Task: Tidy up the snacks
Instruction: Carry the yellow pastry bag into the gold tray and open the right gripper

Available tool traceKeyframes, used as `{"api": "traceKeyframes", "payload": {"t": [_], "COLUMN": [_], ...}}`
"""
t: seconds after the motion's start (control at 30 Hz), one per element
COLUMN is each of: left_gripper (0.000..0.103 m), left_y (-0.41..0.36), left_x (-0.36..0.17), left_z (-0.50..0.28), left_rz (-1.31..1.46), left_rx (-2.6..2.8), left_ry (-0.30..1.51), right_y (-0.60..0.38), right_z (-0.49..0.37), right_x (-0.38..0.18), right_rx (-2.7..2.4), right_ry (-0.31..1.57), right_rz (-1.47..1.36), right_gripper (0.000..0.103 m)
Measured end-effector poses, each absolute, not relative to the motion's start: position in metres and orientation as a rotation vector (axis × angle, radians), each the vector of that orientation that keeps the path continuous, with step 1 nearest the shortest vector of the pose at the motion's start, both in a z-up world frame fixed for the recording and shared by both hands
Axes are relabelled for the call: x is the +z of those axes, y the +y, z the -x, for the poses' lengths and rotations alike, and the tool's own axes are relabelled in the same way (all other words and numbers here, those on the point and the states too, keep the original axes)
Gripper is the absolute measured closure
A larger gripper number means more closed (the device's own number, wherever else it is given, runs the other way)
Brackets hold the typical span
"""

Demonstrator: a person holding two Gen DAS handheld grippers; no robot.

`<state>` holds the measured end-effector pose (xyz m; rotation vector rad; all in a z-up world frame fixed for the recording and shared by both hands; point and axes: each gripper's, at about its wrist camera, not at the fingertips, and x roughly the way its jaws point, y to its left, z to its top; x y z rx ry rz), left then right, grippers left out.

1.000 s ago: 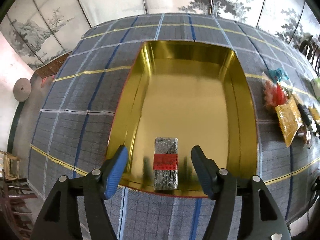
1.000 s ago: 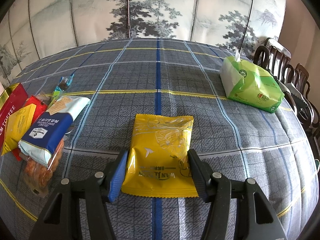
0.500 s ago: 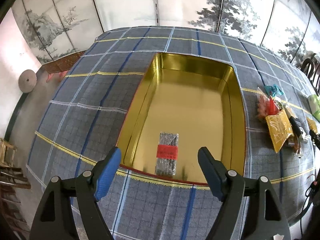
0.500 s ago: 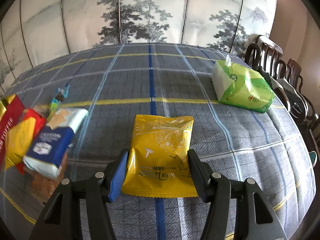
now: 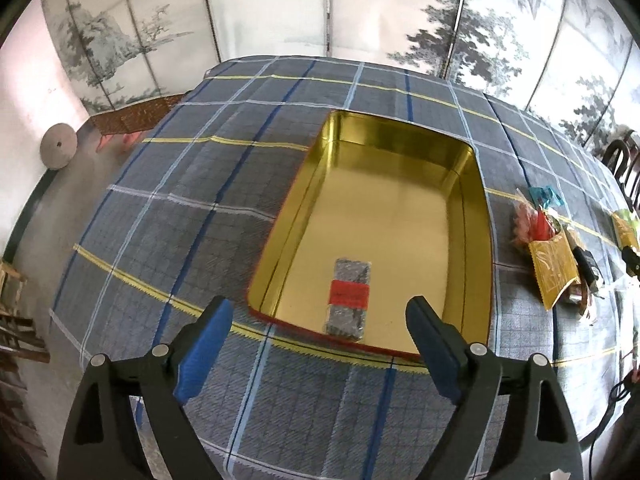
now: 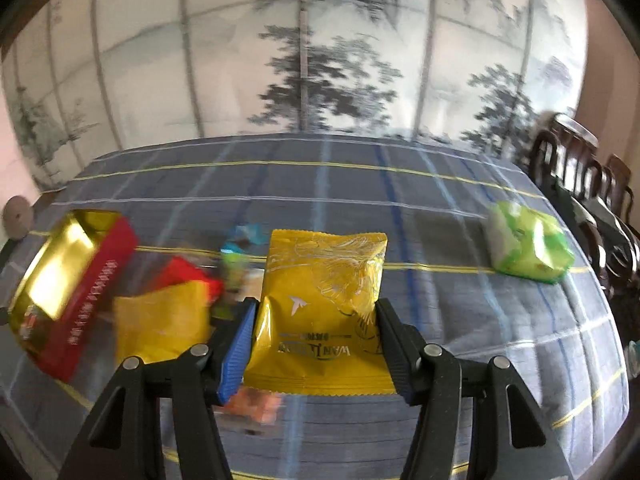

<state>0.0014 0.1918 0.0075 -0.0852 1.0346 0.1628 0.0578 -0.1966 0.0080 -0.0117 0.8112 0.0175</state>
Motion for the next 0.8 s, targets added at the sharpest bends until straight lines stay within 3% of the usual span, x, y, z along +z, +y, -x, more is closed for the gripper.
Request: {"api": "traceKeyframes", "payload": {"t": [0.8], "left_gripper": [0.011], "left_y": [0.259], "left_x": [0.013], "left_z": [0.043], "left_rz": [0.21], "left_rx": [0.291], "left_ry": [1.016], "right_y": [0.027], "right_z": [-0.045], "right_x": [0.012], "right_rx": [0.437], "right_ry": [0.819], "right_rz": [0.16], "right_gripper": [0.044]}}
